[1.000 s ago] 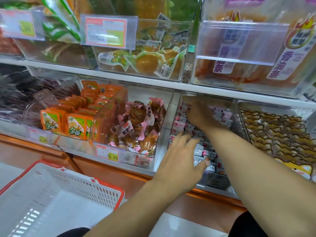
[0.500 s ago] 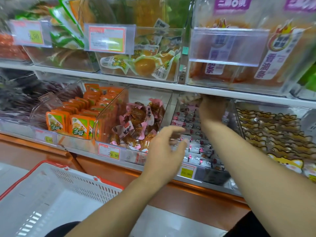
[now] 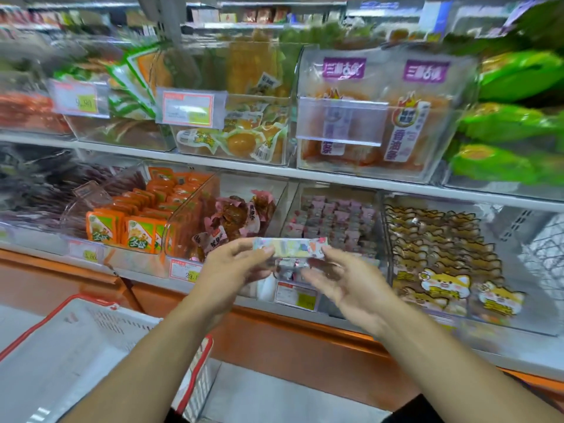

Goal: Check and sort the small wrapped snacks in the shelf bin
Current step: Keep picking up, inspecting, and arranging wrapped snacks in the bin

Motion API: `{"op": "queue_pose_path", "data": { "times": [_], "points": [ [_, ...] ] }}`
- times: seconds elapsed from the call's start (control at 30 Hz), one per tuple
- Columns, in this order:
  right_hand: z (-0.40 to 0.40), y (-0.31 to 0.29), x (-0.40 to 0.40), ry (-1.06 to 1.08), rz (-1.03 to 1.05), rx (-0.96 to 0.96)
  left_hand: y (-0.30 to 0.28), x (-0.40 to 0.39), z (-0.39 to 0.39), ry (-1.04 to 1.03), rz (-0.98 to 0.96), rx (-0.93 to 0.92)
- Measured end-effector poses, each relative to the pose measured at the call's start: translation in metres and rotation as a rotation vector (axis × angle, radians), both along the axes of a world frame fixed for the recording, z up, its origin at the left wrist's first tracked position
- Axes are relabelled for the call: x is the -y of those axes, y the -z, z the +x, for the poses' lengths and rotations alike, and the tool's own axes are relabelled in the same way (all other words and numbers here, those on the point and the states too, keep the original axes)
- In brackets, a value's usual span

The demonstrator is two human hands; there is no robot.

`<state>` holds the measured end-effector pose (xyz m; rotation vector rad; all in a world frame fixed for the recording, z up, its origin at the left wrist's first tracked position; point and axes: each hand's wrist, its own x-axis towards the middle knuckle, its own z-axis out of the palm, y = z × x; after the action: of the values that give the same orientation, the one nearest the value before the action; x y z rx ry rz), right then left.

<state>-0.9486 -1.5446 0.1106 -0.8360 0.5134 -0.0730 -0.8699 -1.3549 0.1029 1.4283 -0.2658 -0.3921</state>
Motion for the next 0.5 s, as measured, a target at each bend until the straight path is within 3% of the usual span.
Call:
{"op": "queue_pose_path", "data": {
  "times": [0.13, 0.27, 0.5],
  "points": [
    [-0.012, -0.003, 0.011, -0.178, -0.082, -0.061, -0.001, 0.001, -0.004, 0.061, 0.007, 0.041],
    [-0.009, -0.003, 0.014, -0.177, -0.177, -0.019, -0.002, 0.008, -0.009, 0.093, 0.033, 0.079],
    [-0.007, -0.001, 0.021, -0.195, -0.293, 0.175, -0.007, 0.017, -0.011, 0.111, -0.119, -0.288]
  ]
}}
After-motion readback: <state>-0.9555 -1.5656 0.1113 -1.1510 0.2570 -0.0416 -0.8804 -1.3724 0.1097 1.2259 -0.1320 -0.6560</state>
